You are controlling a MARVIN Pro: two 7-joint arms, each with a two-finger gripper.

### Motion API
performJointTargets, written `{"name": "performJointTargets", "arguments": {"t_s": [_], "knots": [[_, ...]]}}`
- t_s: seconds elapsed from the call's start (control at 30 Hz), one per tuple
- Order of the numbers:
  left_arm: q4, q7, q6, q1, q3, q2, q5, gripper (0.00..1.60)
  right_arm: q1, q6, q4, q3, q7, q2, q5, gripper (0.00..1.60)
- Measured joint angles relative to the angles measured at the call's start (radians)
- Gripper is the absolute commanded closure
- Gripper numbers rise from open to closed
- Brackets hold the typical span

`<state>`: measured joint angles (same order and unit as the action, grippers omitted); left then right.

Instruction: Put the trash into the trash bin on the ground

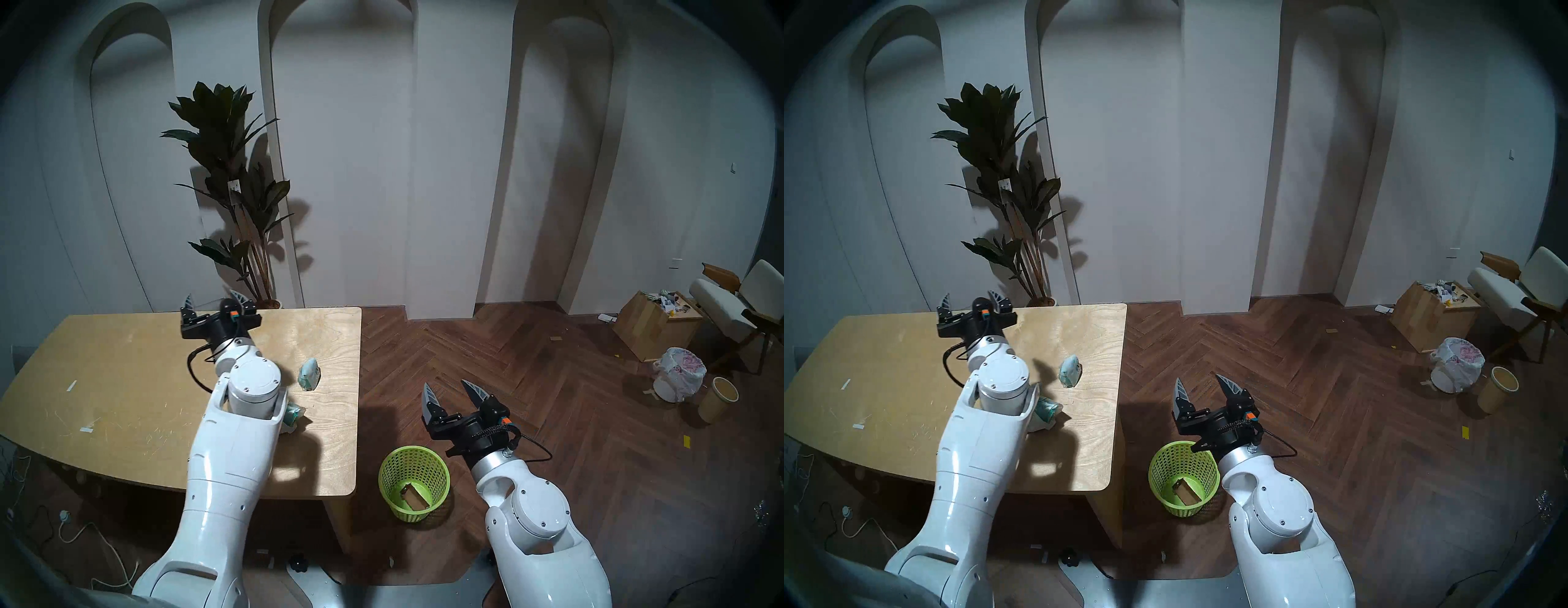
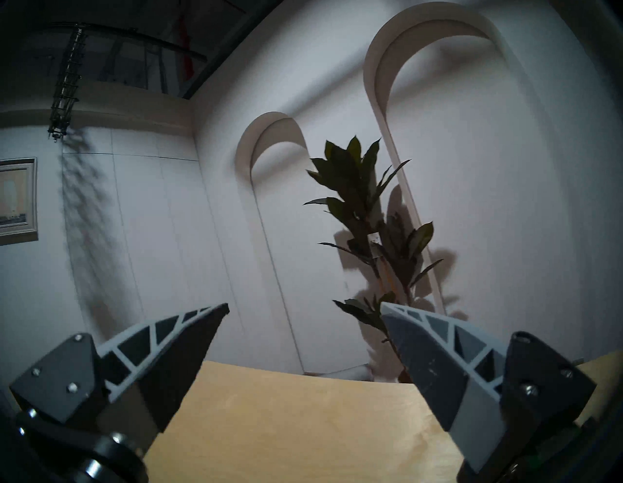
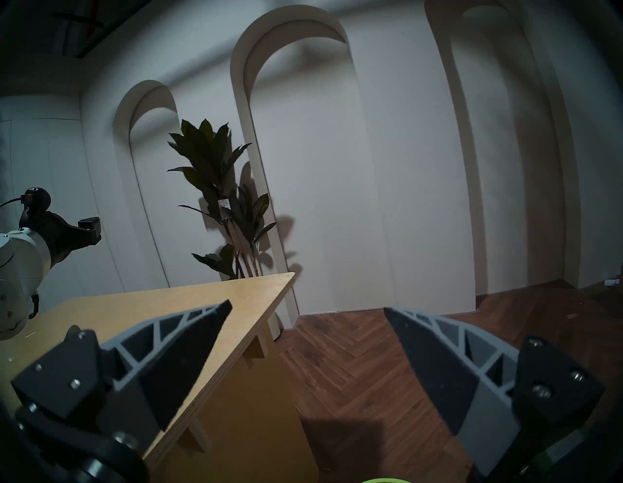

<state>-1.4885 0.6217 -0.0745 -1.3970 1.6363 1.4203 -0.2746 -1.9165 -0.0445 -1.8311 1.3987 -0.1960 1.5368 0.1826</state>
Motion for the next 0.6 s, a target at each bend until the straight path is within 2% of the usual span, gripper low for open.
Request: {"name": "performJointTargets", "arguments": {"t_s": [0.27,0.6], "knots": [[-0.101,-0.017,-0.034,-0.088,0.073,-0.034,0.008,0.00,0.051,0.037,0.026,-0.067,-0.013,-0.021,-0.012,0.00],[-0.226,-0.087,-0.078,-0.202,0.136,-0.060,0.057,0.00,0.139,0.088,0.077,-0.149,-0.017,-0.035,-0.027,0.00]]}}
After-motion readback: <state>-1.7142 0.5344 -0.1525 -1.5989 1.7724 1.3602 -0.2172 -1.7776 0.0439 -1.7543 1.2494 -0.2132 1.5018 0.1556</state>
